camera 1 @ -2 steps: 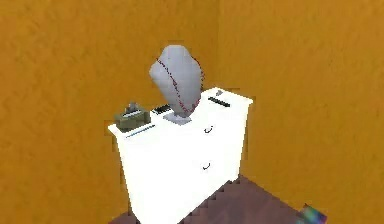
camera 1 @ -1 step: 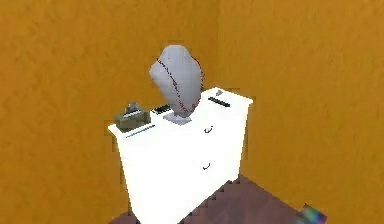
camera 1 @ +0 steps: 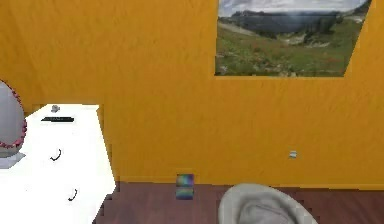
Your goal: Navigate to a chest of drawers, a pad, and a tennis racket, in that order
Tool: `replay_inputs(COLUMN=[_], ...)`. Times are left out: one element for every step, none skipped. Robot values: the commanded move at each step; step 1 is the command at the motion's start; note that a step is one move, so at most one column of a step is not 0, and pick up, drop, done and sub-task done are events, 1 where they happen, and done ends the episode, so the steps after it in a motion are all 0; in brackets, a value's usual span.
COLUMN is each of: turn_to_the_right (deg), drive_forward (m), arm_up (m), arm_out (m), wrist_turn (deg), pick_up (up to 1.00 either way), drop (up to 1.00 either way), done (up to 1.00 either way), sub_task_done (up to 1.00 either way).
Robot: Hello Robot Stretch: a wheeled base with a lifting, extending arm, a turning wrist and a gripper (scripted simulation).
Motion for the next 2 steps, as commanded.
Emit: replay_inputs(turn_to_the_right=[30.0,0.0], drive_forward=[0.00,0.00], arm_up=[0.00,0.00], arm_out=[0.00,0.00], wrist_turn=[0.0,0.0], pick_up=[0.00,0.00], drop=[0.00,0.00], done=[0.00,0.00], sub_task_done=[0.00,1.00])
